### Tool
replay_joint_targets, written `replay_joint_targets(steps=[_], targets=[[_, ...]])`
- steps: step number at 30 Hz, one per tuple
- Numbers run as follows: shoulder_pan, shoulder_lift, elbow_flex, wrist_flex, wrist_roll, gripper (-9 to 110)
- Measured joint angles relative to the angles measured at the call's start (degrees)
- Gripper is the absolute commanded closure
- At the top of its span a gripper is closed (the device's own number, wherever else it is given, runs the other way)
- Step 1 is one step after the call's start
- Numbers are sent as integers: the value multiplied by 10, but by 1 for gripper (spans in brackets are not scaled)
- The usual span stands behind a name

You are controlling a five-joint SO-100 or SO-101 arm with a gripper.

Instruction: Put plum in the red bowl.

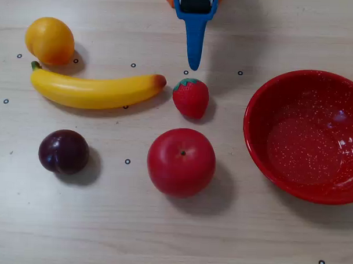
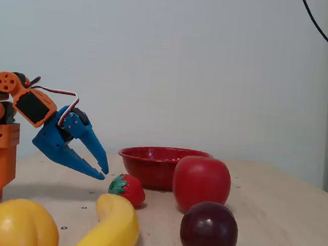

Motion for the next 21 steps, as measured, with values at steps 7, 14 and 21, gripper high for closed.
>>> replay_joint_targets(steps=[7, 14, 21], targets=[[0, 0, 0, 0, 0, 101], [0, 0, 0, 0, 0, 101], [0, -11, 0, 0, 0, 101]])
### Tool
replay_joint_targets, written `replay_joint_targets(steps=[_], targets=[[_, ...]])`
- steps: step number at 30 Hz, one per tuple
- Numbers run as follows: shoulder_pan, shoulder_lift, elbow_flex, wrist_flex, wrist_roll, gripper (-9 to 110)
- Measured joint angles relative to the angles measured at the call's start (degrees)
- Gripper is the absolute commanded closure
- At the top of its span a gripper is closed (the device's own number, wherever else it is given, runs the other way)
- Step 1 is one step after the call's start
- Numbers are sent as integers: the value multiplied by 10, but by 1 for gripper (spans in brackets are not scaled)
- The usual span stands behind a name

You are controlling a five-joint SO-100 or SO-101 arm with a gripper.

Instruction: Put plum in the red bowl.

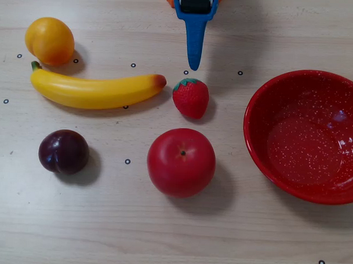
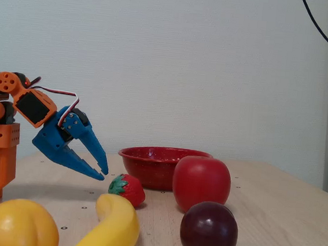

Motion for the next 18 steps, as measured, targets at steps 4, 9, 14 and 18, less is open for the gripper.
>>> replay_joint_targets(steps=[4, 9, 14, 18], targets=[[0, -37, -6, -11, 4, 101], [-1, -101, -43, -11, 10, 101], [0, -169, -113, -8, 29, 101], [-47, -234, -192, 19, 47, 101]])
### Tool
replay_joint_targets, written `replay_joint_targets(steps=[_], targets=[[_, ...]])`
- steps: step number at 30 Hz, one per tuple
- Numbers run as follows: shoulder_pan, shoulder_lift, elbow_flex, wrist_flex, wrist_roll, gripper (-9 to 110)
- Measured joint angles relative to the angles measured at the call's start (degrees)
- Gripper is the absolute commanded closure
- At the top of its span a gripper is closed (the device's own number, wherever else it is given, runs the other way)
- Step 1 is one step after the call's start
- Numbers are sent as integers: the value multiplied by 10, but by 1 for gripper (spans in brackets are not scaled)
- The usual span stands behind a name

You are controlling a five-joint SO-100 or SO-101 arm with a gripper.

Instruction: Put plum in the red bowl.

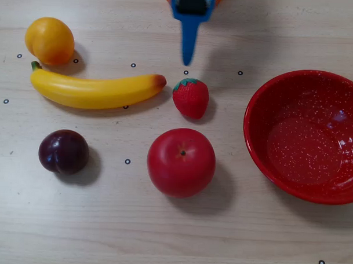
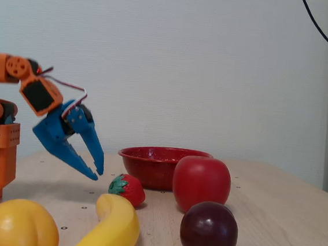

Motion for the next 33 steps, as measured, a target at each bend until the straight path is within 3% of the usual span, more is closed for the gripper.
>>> replay_joint_targets(steps=[14, 33], targets=[[-44, -207, -295, 139, 47, 101], [-121, -628, -925, 423, 55, 101]])
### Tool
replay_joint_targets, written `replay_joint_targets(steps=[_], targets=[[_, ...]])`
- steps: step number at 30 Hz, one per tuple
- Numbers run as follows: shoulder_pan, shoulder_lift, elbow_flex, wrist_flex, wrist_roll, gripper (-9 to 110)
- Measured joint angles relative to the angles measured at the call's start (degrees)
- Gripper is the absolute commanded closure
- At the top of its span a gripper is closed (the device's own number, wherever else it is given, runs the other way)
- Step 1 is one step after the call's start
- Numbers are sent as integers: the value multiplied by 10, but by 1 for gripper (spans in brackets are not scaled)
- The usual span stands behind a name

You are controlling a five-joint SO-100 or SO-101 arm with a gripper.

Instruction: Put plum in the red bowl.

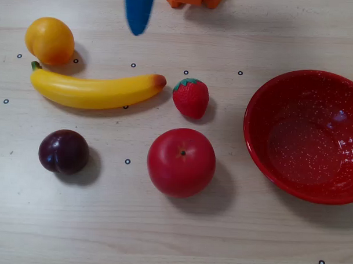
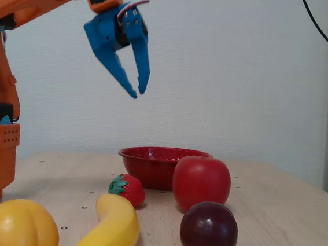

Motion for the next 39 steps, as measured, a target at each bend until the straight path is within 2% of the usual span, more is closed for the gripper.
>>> replay_joint_targets(steps=[11, 17, 27, 33, 39], targets=[[-83, -194, -241, 76, 85, 100], [-111, -275, -302, 76, 125, 90], [-165, -392, -347, 88, 223, 58], [-181, -436, -348, 88, 299, 50], [-179, -484, -348, 88, 307, 48]])
